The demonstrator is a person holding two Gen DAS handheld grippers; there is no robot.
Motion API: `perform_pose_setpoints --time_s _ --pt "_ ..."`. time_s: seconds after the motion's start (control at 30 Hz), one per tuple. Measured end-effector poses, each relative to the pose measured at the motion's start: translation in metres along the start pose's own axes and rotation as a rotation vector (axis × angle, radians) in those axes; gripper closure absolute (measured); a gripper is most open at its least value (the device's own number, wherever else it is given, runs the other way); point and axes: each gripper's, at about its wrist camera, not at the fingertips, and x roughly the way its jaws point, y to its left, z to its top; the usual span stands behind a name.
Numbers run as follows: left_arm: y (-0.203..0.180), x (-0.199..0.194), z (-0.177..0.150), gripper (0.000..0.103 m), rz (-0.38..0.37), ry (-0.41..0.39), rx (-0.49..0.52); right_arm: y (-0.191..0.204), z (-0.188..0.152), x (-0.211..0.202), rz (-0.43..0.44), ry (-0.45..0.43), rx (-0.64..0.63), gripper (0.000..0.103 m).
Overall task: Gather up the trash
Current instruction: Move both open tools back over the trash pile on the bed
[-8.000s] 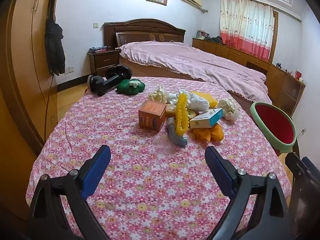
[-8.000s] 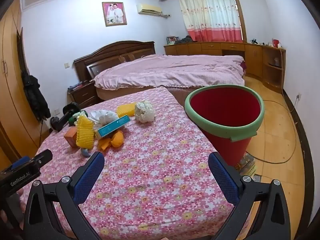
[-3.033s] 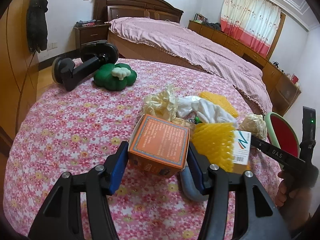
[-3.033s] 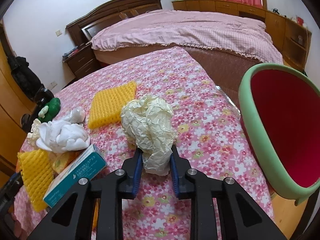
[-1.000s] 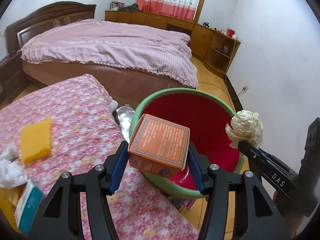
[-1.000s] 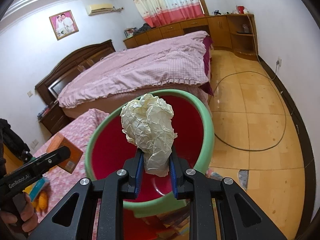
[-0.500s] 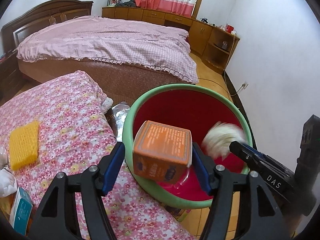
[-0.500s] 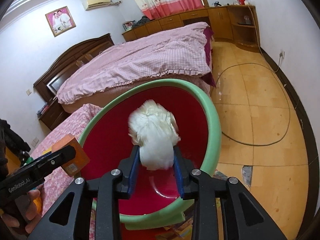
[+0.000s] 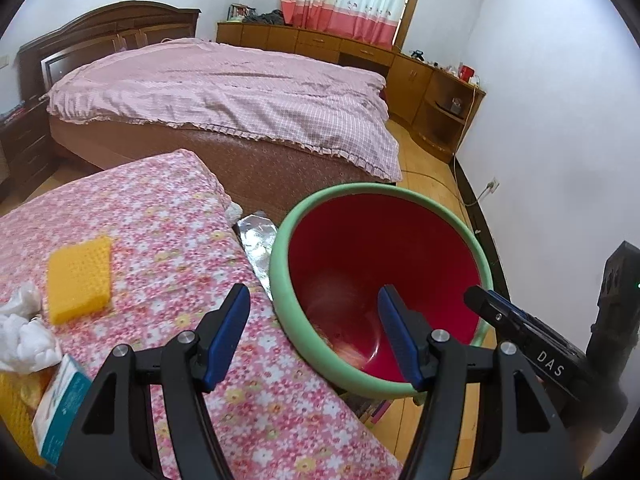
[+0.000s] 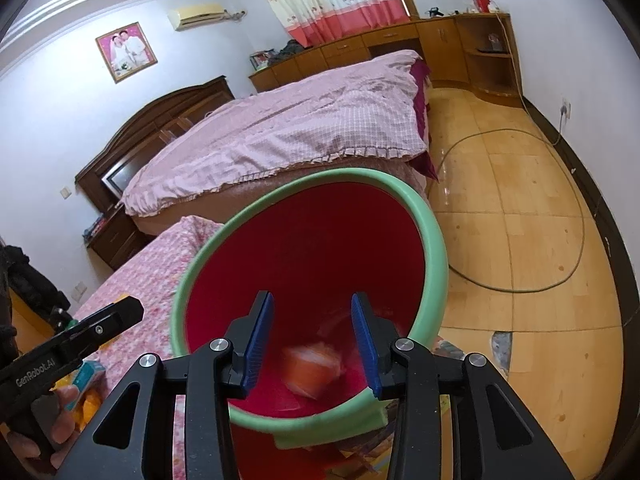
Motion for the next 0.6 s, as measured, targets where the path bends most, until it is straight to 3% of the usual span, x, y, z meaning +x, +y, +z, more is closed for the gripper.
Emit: perform_pose_setpoints --time_s 0.27,0.6 --pt "0.011 -0.037 -0.004 0.037 0.026 -0.041 -0.033 0.019 -0.007 -0.025 0.015 -0.019 -0.018 0.059" --pt "0.053 -0.085 -0.023 0.037 0.124 -0.067 -0.118 0.053 -0.020 -0.042 0.063 -0.011 -0.049 0.058"
